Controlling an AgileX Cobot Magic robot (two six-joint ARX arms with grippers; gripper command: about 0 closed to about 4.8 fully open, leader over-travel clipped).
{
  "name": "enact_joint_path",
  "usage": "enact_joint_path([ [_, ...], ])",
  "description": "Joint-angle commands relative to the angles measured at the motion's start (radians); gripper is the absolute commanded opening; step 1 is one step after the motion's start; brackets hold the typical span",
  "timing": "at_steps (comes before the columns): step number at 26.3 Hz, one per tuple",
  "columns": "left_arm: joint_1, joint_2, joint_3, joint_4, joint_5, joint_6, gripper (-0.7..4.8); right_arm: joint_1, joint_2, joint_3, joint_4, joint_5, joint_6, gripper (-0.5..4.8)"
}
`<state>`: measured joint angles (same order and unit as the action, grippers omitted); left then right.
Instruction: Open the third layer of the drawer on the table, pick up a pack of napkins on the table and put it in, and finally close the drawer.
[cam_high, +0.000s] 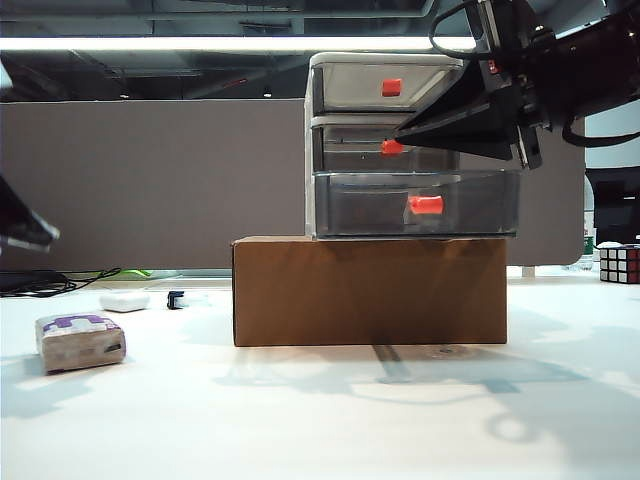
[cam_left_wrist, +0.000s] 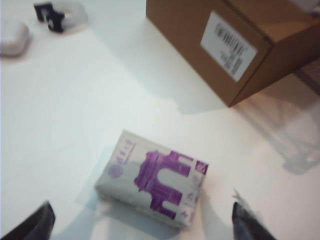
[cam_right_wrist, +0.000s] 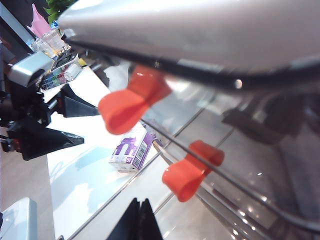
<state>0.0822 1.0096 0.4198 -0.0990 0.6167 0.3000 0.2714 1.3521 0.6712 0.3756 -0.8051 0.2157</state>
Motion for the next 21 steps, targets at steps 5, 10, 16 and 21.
enact_joint_path([
  [5,-0.011,0.02,0.0,0.088,0.042,0.022,4.16,0.002,-0.003,0.004,-0.005,-0.002,-0.005,-0.03],
  [10,-0.012,0.055,0.002,0.158,0.105,0.145,4.46,0.005,-0.003,0.003,-0.006,-0.001,-0.008,-0.03],
  [16,-0.008,0.227,0.003,0.169,0.107,0.146,4.79,0.006,-0.003,0.003,-0.013,-0.002,-0.009,-0.03],
  [21,-0.007,0.365,0.004,0.254,0.158,0.178,4.79,0.006,-0.003,0.003,-0.052,-0.002,-0.041,-0.03],
])
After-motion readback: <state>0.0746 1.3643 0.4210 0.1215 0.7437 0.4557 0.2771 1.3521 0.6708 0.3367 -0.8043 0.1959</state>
